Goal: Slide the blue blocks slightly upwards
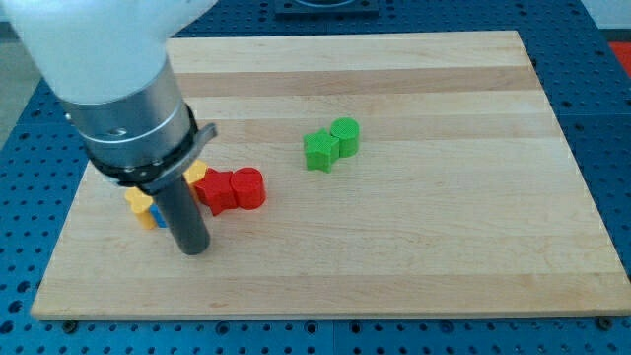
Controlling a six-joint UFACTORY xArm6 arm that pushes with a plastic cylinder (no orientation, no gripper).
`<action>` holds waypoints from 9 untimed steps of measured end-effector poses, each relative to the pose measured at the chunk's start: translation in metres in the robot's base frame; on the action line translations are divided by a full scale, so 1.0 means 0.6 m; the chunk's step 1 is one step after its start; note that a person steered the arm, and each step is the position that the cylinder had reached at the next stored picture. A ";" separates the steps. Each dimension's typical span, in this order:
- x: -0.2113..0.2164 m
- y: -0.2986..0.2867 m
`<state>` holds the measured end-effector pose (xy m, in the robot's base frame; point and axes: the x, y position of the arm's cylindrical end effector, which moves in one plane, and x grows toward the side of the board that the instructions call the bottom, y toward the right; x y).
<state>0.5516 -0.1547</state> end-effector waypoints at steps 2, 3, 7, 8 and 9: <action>-0.018 -0.039; -0.034 -0.039; -0.096 -0.059; -0.111 -0.059; -0.123 -0.059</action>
<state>0.4775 -0.1903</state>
